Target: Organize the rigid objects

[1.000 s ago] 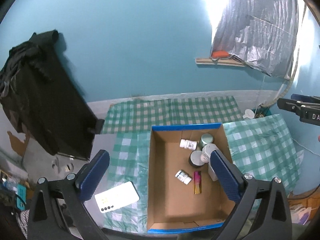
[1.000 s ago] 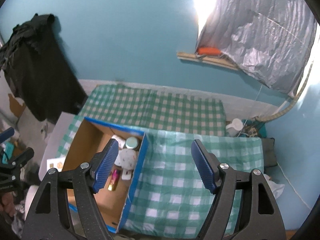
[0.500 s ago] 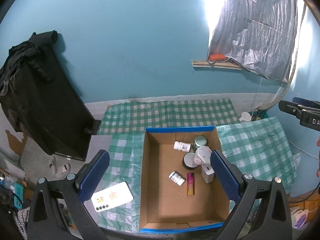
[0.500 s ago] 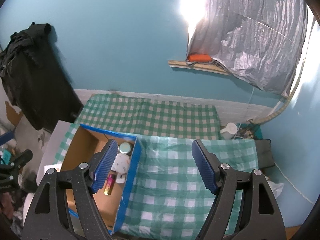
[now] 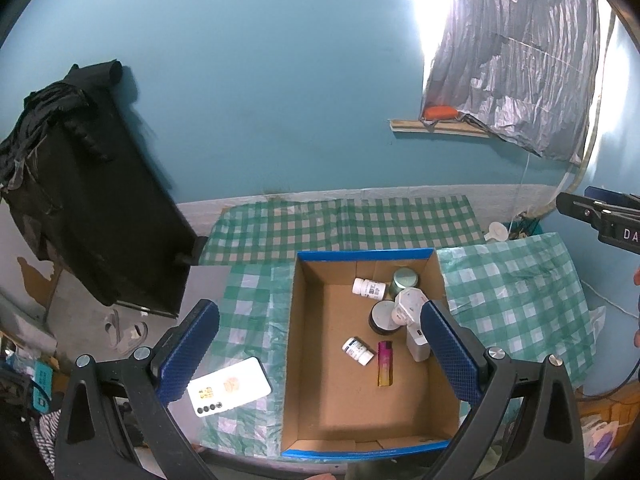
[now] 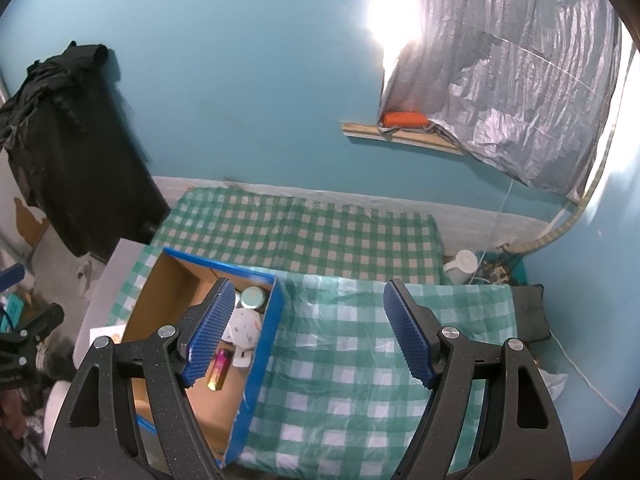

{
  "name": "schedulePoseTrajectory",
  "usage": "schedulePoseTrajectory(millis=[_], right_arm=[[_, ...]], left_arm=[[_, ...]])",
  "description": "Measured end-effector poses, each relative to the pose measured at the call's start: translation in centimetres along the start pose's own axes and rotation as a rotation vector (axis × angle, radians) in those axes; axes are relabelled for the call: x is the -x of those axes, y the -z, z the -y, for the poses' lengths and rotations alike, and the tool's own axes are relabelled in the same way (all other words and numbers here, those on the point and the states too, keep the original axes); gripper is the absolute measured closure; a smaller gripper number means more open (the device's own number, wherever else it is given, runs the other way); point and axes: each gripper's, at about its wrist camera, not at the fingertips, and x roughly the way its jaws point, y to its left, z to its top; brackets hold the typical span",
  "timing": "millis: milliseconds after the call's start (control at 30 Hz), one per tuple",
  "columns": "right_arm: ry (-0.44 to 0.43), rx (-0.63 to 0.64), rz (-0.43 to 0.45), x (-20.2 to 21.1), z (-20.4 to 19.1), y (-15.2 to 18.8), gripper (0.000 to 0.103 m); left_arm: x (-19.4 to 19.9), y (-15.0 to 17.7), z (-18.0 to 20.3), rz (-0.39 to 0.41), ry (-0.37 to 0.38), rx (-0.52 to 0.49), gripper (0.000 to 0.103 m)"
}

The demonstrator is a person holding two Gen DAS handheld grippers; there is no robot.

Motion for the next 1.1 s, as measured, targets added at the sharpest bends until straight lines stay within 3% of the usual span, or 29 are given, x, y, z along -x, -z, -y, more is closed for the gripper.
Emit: schedulePoseTrajectory(millis=[433, 1100], right_arm=[[0.005, -0.005, -0.004, -0.3, 0.5, -0.1, 0.027], [-0.006, 0.015, -0.002, -0.4, 0.1, -0.2, 0.027]], left_arm=[[0.0, -0.2, 1.3, -0.001, -0.010, -0.047, 0.001], [-0.3, -0.8, 0.3, -0.010, -0.034, -0.003, 0.001]])
